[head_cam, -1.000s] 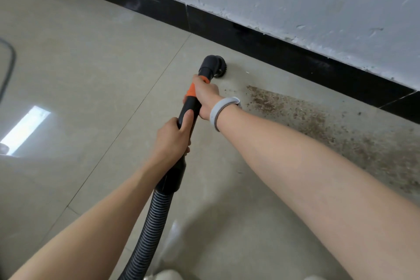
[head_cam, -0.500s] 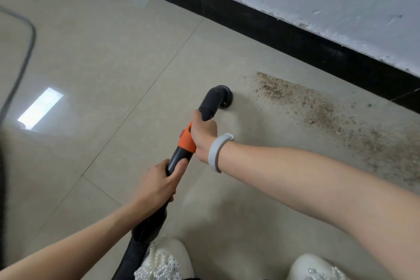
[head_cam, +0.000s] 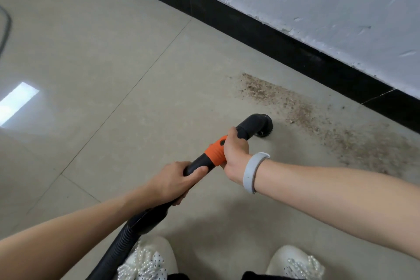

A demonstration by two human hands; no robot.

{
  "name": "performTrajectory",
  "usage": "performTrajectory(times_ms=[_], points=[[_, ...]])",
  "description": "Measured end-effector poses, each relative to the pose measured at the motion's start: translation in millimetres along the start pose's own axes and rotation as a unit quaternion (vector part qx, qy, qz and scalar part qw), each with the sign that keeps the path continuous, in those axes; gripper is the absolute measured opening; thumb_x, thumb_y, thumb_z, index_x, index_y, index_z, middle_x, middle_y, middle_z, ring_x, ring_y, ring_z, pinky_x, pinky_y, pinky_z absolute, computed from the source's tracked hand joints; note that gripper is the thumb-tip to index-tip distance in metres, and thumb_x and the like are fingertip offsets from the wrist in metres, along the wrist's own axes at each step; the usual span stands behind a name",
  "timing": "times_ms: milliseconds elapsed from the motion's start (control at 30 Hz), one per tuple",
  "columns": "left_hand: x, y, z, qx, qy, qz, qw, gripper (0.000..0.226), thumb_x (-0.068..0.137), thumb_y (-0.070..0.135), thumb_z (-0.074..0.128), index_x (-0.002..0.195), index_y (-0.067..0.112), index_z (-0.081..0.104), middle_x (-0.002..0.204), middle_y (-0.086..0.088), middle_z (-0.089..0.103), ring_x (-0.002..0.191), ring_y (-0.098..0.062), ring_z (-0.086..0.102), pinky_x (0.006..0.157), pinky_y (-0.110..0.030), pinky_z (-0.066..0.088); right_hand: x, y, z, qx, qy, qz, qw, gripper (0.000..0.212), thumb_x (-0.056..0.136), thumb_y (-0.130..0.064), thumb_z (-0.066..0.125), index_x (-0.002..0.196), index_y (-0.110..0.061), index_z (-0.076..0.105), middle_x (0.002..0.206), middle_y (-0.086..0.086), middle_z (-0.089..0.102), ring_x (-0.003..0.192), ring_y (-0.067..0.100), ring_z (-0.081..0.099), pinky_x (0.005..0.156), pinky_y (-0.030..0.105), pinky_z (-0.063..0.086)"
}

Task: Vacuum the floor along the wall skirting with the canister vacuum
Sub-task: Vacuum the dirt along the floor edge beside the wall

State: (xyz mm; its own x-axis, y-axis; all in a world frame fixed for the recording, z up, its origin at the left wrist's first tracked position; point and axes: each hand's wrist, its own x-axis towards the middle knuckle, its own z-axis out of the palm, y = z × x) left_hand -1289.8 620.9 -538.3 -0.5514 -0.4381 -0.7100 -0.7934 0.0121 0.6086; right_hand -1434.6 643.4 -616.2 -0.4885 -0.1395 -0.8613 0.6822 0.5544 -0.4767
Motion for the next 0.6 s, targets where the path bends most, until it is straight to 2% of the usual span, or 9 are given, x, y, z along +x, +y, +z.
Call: performTrajectory(times_ms=[167,300,400,533,600], points=[[2,-3,-10,-0.043,0.054,-0.021,0.997,0.039,0.094,0.043,0.047,0.072,0.012,0.045,0.044,0.001,0.052,0.034,-0.015,0.048,0.045,-0.024,0.042,-15,-18,22,0.001,-0.061,-0.032,0.998,0.062,0.094,-0.052,0.041,0.136,-0.006,0.04,0.129,0.015,0.056,0.113,0.033,0.057,0.098,0.047,0.047],[-5,-14,-30,-0.056,0.097,-0.037,0.993,0.04,0.094,0.042,0.048,0.07,0.011,0.045,0.043,-0.002,0.053,0.033,-0.017,0.049,0.043,-0.023,0.042,-34,-22,56,0.001,-0.113,-0.041,0.993,0.062,0.091,-0.052,0.042,0.131,-0.004,0.042,0.127,0.015,0.057,0.112,0.034,0.058,0.098,0.047,0.047],[-17,-28,-37,-0.082,0.131,-0.036,0.987,0.04,0.095,0.04,0.049,0.069,0.01,0.044,0.044,-0.004,0.053,0.034,-0.017,0.05,0.044,-0.023,0.041,-44,-13,81,-0.009,-0.14,-0.06,0.988,0.049,0.087,-0.052,0.045,0.111,-0.009,0.045,0.108,0.011,0.057,0.112,0.036,0.058,0.098,0.048,0.047],[-30,-50,-32,-0.135,0.149,-0.046,0.979,0.038,0.095,0.038,0.05,0.07,0.009,0.043,0.048,-0.009,0.054,0.038,-0.022,0.052,0.048,-0.028,0.044,-57,2,107,-0.022,-0.179,-0.094,0.979,0.042,0.078,-0.051,0.048,0.084,-0.011,0.044,0.09,0.013,0.056,0.101,0.041,0.062,0.093,0.054,0.048],[-34,-56,-30,-0.15,0.15,-0.044,0.976,0.036,0.095,0.037,0.049,0.072,0.01,0.042,0.049,-0.01,0.053,0.037,-0.022,0.048,0.047,-0.029,0.041,-60,10,109,-0.028,-0.181,-0.092,0.979,0.04,0.077,-0.051,0.048,0.081,-0.012,0.043,0.086,0.013,0.056,0.1,0.042,0.062,0.093,0.054,0.048]])
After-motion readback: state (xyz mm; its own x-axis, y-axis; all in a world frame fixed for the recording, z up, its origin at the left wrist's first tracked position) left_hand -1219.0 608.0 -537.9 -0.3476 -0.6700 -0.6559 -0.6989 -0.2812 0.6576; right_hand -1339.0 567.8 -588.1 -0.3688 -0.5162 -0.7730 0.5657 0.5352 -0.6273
